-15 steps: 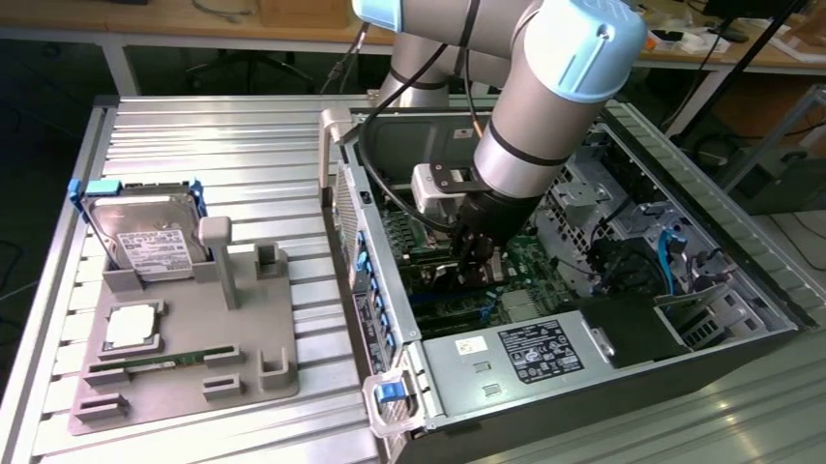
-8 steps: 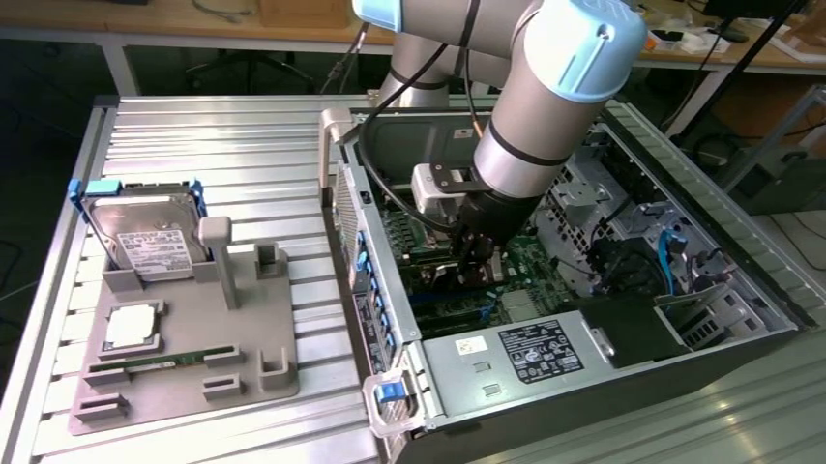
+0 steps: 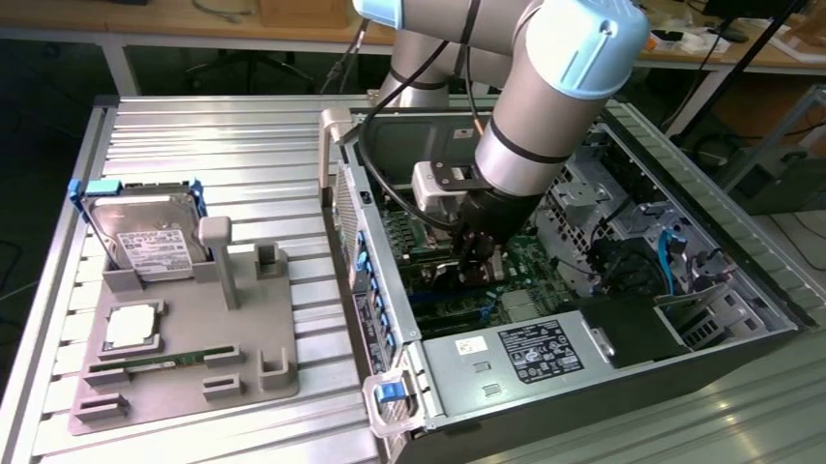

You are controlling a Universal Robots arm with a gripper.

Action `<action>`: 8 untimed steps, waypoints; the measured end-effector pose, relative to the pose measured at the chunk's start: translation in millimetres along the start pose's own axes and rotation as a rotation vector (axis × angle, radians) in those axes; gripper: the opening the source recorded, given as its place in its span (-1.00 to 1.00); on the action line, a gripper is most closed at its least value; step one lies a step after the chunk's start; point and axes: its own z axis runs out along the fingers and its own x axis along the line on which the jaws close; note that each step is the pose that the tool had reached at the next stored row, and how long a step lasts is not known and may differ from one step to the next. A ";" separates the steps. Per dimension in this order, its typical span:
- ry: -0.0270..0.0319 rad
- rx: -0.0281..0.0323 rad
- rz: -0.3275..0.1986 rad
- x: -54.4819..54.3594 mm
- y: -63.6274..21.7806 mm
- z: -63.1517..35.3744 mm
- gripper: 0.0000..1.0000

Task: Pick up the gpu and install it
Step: 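Insert the gpu into the slot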

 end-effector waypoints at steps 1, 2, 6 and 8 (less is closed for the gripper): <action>0.0000 0.0000 0.000 0.0 0.0 0.0 -0.47; 0.0001 0.0000 0.000 0.0 0.0 0.0 -0.47; 0.0012 -0.0002 -0.004 1.0 0.0 -0.1 -0.47; 0.0012 -0.0002 -0.004 1.8 -0.1 -0.1 -0.47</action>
